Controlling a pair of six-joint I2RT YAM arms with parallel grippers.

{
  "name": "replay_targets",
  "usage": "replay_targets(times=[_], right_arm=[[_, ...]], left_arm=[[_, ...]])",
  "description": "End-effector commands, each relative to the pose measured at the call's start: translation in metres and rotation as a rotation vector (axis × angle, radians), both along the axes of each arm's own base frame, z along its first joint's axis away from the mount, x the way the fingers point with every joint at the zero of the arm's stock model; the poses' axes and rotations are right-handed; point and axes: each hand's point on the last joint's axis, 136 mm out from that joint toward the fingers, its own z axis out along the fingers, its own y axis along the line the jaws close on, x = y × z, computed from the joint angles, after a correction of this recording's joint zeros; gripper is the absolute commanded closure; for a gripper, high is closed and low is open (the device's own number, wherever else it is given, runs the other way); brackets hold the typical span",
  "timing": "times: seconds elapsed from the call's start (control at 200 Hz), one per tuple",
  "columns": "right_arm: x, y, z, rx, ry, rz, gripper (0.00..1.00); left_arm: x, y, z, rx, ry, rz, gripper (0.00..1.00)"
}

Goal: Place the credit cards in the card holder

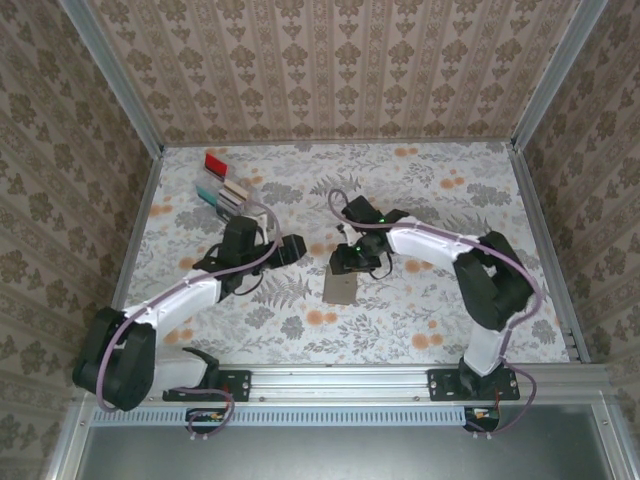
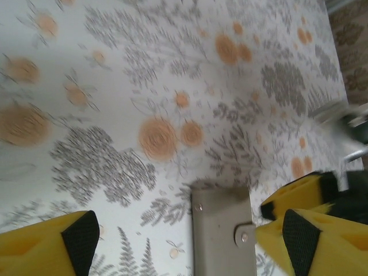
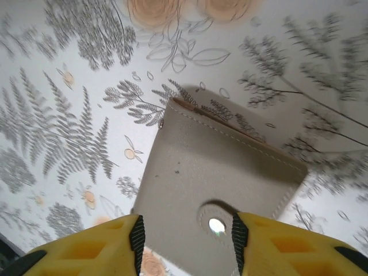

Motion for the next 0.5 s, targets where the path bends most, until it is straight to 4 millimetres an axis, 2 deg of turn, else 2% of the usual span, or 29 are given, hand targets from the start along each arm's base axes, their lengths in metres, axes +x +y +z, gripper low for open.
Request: replay_targets(times=[0.0, 0.195, 0.26, 0.495], right_arm=[[0.007, -0.017, 0.007, 0.007, -0.048, -0.153, 0.56], [0.006, -0.032, -0.008, 0.007, -0.013, -0.250, 0.65], [0.004, -0.028, -0.011, 0.022, 0.017, -0.233, 0.68], [-0.013, -0.023, -0.029, 0.057, 0.095, -0.246, 0.70]], left_arm=[[-0.008, -0.018, -0.011, -0.008, 0.069, -0.030, 0.18], [-0.014, -0.051, -0.033, 0.005, 0.141, -0.090, 0.25], [-0.016, -0.061, -0.040, 0.000, 0.175, -0.117, 0.34], [-0.030, -0.086, -0.057, -0.005, 0.243, -0.184, 0.36]])
